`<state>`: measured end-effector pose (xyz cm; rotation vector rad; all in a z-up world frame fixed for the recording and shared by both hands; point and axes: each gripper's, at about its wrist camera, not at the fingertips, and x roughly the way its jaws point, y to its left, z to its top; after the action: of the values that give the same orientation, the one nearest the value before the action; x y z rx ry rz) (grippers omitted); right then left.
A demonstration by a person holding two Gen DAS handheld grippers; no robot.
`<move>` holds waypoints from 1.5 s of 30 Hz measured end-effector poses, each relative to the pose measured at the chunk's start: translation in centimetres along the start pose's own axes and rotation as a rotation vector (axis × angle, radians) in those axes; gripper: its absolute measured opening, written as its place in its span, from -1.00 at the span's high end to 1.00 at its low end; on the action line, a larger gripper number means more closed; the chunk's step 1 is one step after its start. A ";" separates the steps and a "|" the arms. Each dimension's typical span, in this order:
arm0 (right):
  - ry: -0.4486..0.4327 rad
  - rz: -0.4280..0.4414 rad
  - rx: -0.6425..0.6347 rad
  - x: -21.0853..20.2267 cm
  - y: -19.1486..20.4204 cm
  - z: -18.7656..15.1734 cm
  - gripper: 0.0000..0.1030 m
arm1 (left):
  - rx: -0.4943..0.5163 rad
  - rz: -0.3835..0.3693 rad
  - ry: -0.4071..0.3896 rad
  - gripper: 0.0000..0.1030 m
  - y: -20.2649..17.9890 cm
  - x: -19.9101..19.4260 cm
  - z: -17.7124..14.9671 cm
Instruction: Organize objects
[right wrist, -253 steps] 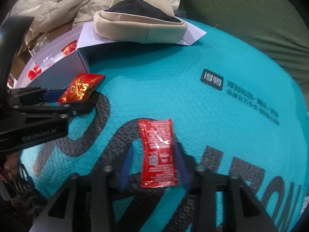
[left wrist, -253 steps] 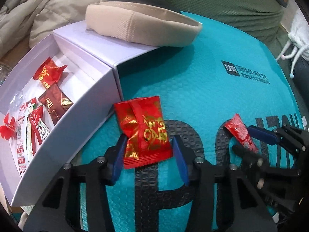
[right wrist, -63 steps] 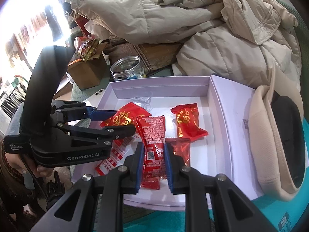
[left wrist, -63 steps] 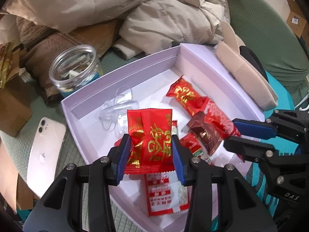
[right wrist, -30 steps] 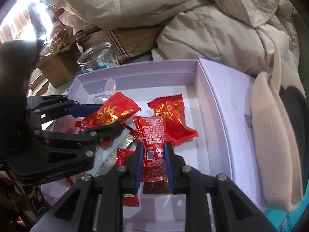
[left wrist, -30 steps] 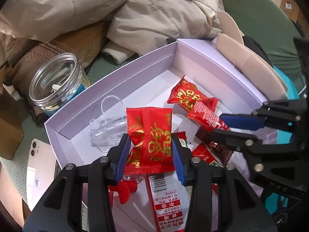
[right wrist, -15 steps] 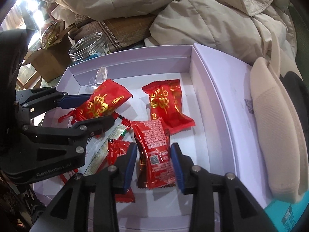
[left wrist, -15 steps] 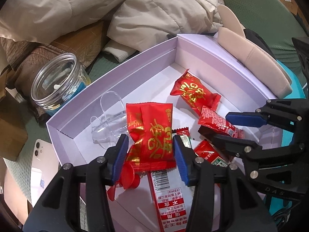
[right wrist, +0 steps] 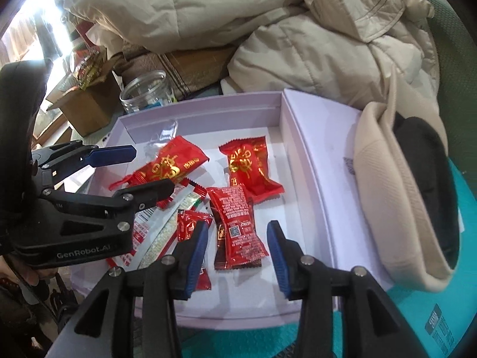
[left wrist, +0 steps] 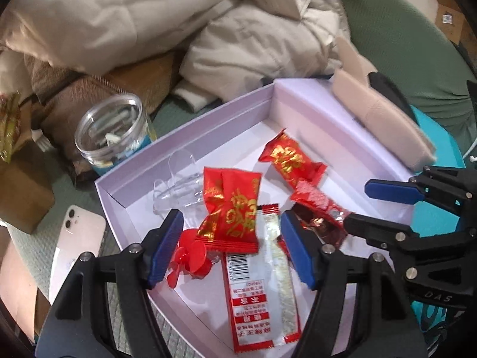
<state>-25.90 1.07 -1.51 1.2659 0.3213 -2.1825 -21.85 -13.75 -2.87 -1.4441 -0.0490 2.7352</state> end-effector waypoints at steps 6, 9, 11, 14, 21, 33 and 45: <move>-0.048 0.011 0.005 -2.3 0.3 -0.1 0.11 | -0.039 0.045 0.007 -0.30 -0.2 -2.2 0.0; -0.077 0.005 0.000 -3.7 0.5 -0.3 0.06 | -0.065 0.044 0.011 -0.30 -0.2 -3.0 -0.1; -0.093 0.002 -0.004 -4.5 0.7 -0.4 0.05 | -0.082 0.045 0.005 -0.30 -0.2 -3.6 -0.3; -0.115 -0.002 -0.017 -5.8 1.0 -0.6 -0.01 | -0.093 0.061 -0.013 -0.30 -0.3 -4.8 -0.5; -0.190 -0.013 -0.035 -9.1 2.0 -1.0 -0.23 | -0.109 0.088 -0.053 -0.30 -0.5 -8.2 -0.7; -0.267 -0.044 -0.048 -13.7 3.3 -2.6 -0.67 | -0.106 0.169 -0.145 -0.50 -1.3 -14.0 -2.0; -0.269 -0.042 -0.027 -15.5 4.0 -5.1 -0.70 | -0.127 0.169 -0.159 -0.61 -2.0 -16.1 -4.7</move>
<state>-14.09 6.05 9.39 0.9425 0.2683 -2.3410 -8.85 -12.64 7.86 -1.3112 -0.1139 3.0313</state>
